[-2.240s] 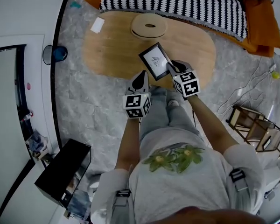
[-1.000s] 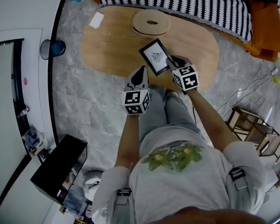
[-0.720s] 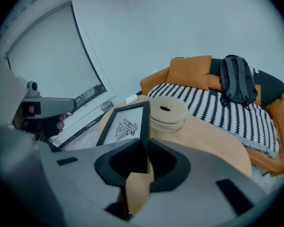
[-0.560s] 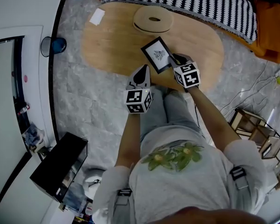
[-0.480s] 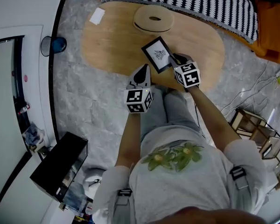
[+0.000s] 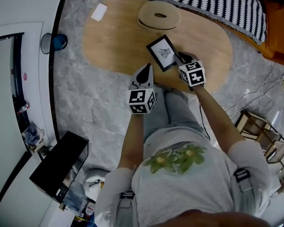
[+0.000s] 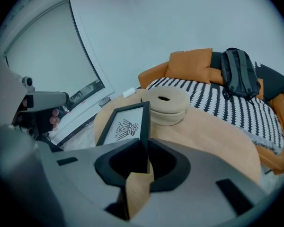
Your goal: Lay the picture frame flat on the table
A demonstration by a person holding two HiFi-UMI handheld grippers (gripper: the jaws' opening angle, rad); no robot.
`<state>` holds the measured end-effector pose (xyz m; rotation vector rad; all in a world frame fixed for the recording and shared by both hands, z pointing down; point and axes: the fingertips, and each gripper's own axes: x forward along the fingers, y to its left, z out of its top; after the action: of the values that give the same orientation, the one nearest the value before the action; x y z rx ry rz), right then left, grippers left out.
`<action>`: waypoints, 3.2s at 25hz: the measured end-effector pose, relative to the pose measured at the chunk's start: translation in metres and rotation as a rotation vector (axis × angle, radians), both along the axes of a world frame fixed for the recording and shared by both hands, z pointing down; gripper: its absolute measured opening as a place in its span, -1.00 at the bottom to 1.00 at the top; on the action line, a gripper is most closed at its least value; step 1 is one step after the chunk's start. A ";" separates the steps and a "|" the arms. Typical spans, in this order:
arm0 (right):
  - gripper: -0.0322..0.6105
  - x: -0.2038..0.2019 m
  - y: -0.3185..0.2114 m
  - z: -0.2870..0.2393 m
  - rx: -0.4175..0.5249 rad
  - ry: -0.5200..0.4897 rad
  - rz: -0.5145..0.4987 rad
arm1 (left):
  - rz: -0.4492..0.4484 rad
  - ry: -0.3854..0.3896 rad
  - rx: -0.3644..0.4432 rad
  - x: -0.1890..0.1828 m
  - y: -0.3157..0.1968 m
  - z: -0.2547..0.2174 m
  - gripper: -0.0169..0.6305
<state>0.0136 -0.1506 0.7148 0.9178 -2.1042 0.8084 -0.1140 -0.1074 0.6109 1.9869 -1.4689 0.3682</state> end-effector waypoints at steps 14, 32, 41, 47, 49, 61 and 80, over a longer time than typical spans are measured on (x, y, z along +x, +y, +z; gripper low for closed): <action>-0.68 -0.006 -0.002 0.041 -0.018 0.020 -0.028 | -0.006 -0.015 0.003 -0.009 -0.006 0.024 -0.91; -0.68 -0.014 0.001 0.098 -0.042 0.055 -0.059 | 0.010 -0.022 -0.003 -0.018 -0.001 0.055 -0.91; -0.68 -0.017 0.007 0.120 -0.051 0.066 -0.096 | 0.003 -0.019 -0.024 -0.024 0.005 0.071 -0.91; -0.68 -0.017 0.010 0.133 -0.072 0.067 -0.102 | -0.005 -0.016 -0.024 -0.024 0.007 0.079 -0.91; -0.68 -0.017 0.010 0.138 -0.071 0.074 -0.111 | -0.004 -0.017 -0.023 -0.024 0.007 0.081 -0.91; -0.67 -0.016 0.013 0.149 -0.073 0.085 -0.131 | -0.003 -0.017 -0.039 -0.026 0.011 0.084 -0.91; -0.65 -0.030 0.022 0.075 -0.061 0.093 -0.231 | -0.044 0.006 -0.082 -0.029 0.024 0.026 -0.91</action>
<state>-0.0168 -0.1283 0.7901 0.6525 -2.0467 0.6922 -0.1431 -0.0832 0.6365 1.8863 -1.4681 0.3970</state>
